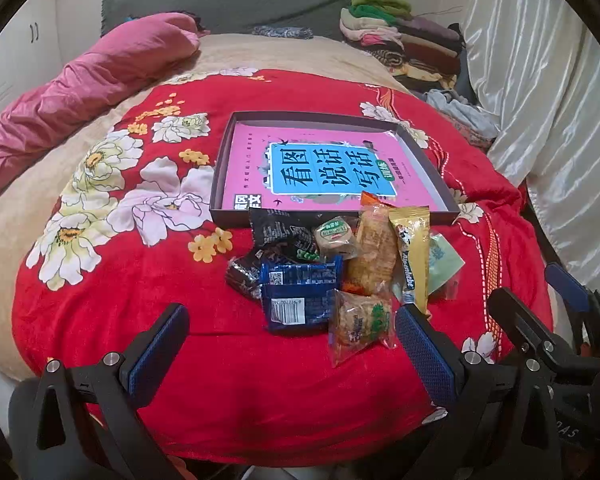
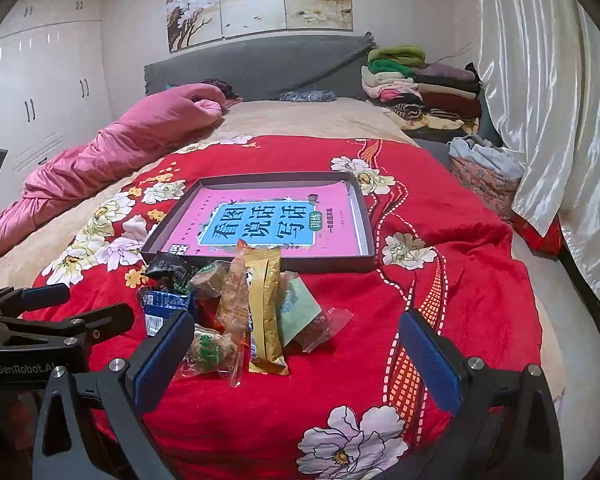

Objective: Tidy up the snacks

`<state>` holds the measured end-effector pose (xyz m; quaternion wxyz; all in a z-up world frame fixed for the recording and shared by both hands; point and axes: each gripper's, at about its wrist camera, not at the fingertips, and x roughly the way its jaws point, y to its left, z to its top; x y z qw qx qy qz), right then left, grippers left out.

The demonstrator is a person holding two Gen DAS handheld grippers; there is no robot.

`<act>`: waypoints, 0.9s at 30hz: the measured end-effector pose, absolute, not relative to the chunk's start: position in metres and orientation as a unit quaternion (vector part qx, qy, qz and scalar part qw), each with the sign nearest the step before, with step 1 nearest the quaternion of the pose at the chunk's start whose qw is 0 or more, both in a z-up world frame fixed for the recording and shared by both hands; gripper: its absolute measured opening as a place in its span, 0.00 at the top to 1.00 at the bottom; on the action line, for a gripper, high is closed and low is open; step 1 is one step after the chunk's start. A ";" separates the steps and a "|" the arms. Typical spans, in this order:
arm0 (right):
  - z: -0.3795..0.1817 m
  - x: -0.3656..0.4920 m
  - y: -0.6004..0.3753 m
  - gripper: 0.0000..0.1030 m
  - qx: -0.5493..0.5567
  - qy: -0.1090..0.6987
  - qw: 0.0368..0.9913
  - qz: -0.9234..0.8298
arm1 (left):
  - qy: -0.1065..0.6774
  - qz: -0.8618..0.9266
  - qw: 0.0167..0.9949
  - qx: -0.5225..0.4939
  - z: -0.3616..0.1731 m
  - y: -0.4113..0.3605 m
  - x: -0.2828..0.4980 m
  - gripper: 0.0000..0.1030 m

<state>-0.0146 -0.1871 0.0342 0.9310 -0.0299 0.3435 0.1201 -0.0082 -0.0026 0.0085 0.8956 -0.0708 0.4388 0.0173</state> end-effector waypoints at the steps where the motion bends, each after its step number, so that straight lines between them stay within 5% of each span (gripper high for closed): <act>1: 0.034 -0.015 -0.187 0.00 -0.030 0.344 0.931 0.120 | 0.438 0.017 0.896 -0.071 0.009 -0.003 -0.008 0.01; 27: 0.034 -0.015 -0.187 0.00 -0.030 0.343 0.931 0.120 | 0.441 0.017 0.894 -0.072 0.009 0.000 -0.010 0.01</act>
